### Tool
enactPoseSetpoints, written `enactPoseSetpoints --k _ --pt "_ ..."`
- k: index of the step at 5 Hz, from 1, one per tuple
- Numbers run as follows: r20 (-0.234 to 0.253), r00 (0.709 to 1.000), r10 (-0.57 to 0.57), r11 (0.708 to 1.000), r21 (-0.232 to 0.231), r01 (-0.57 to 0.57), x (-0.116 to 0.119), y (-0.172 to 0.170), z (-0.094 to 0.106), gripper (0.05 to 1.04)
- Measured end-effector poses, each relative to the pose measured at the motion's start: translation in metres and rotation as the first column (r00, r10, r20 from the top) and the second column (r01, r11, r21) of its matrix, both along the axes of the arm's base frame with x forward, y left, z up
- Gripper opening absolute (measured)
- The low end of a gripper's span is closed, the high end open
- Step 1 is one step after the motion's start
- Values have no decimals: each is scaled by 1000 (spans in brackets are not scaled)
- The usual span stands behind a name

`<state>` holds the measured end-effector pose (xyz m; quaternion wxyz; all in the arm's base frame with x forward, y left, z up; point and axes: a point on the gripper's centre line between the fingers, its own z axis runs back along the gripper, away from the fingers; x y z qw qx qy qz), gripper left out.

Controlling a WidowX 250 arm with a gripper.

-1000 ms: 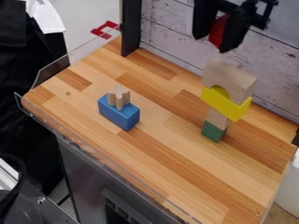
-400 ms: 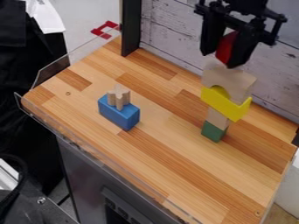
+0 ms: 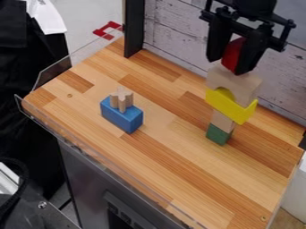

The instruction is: Put the red block on top of the white arch

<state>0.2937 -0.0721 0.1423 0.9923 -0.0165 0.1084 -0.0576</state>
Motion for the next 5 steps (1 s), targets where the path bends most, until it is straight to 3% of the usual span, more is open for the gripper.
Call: enactPoseSetpoints --k 3,4,5 --pt "-19 999 33 999 -17 -33 -3 0 -4 552" --pt "-39 999 27 999 -18 -28 -3 0 -12 606" --pt "-36 999 30 999 -16 -30 -2 0 -12 900"
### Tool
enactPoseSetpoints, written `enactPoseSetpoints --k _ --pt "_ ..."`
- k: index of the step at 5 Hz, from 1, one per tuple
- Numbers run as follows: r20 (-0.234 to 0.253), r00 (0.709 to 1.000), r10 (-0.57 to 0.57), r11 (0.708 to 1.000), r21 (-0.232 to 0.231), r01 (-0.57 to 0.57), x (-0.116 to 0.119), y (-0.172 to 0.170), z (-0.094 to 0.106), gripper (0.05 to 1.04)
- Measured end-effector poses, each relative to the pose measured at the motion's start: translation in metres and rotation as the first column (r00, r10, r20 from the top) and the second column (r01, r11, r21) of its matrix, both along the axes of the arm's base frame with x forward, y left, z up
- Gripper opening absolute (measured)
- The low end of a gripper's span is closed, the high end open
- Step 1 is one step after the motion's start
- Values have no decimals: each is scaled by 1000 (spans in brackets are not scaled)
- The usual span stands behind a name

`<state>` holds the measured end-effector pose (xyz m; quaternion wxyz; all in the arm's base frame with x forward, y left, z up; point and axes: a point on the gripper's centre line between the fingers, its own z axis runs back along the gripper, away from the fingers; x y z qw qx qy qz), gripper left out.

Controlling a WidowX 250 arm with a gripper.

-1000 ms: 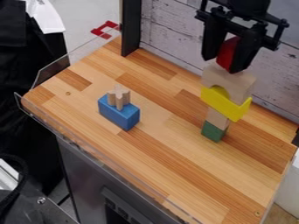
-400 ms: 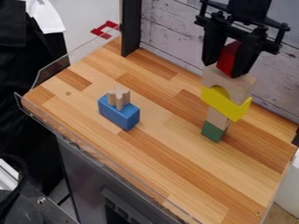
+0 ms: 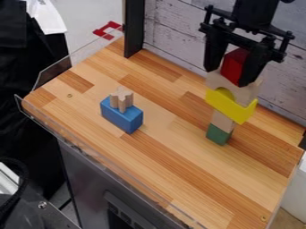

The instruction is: Put the red block on top of the white arch

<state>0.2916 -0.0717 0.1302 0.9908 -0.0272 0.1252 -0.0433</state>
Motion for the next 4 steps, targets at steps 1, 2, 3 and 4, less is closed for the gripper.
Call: enactPoseSetpoints --k 1,2,3,4 --pt "-2 1000 12 1000 9 -12 0 1 0 1005" --pt "4 1000 24 999 37 -25 -3 6 9 1001" --pt "84 996 42 997 61 -47 -1 12 44 1001" --pt "102 991 87 994 61 -93 -14 24 62 1001"
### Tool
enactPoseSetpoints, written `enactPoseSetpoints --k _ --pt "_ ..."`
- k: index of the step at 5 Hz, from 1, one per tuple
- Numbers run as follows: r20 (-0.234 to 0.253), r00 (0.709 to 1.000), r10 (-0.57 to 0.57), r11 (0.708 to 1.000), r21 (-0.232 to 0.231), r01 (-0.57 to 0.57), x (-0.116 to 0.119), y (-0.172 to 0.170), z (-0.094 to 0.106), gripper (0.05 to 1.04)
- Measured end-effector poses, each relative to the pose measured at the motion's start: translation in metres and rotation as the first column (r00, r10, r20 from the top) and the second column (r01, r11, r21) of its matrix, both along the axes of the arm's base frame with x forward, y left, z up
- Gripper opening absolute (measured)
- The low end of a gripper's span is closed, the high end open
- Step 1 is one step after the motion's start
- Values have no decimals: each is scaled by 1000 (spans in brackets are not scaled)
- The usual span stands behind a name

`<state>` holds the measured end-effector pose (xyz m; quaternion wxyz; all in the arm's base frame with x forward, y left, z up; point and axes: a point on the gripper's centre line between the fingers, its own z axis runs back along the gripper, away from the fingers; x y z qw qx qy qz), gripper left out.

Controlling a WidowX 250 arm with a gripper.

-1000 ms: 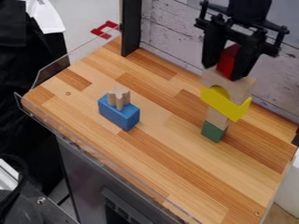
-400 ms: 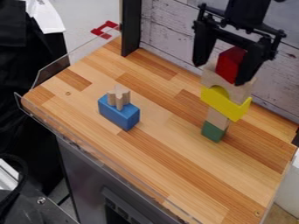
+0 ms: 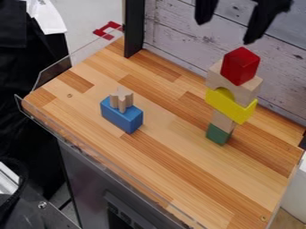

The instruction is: Put the red block on top of the white arch

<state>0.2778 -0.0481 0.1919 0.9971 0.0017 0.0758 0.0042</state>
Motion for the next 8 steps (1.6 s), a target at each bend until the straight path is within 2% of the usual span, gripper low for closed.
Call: enactPoseSetpoints --k 1,2,3,4,5,6,7,8 --pt "-61 994 87 995 -36 -89 -21 27 -19 1001" --pt "-82 988 133 985 -101 -141 -36 55 -59 1001" --pt "-38 987 159 983 -87 -161 -37 70 -77 1001" --pt "10 989 144 988 -56 -143 -28 77 -89 1001" --pt "55 986 158 987 -13 -157 -25 84 -97 1001" --pt "125 970 206 978 -1 -208 -22 87 -101 1001" --pt "149 963 226 973 3 -229 -20 88 -98 1001" --pt "149 962 227 973 3 -230 -20 88 -98 1001"
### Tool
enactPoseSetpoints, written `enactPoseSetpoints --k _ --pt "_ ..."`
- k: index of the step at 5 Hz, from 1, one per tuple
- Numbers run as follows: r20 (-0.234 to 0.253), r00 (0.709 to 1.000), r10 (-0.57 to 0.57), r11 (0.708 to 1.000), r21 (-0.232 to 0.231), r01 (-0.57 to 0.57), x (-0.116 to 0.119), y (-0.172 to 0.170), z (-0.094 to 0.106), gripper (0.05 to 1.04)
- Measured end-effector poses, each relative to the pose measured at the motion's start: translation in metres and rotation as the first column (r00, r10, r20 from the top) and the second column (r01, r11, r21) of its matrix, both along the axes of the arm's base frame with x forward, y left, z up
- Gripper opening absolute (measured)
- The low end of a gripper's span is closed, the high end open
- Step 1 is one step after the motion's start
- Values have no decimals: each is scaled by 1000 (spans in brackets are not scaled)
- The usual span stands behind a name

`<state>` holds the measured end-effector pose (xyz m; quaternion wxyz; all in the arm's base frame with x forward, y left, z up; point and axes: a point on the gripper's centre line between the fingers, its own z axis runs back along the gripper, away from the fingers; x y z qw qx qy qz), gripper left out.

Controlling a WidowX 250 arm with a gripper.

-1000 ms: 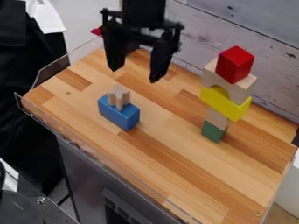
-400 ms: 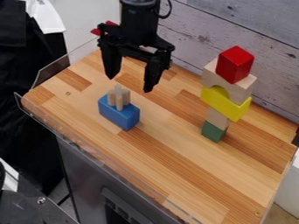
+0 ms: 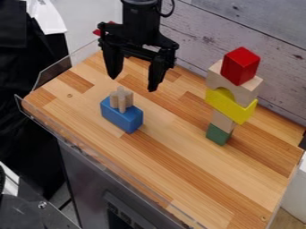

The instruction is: Put the red block on top of the white arch

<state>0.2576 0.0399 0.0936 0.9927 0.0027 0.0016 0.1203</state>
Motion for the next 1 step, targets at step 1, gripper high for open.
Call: enactPoseSetpoints --k 1 --pt "0 1000 0 1000 0 0 0 0 0 1001"
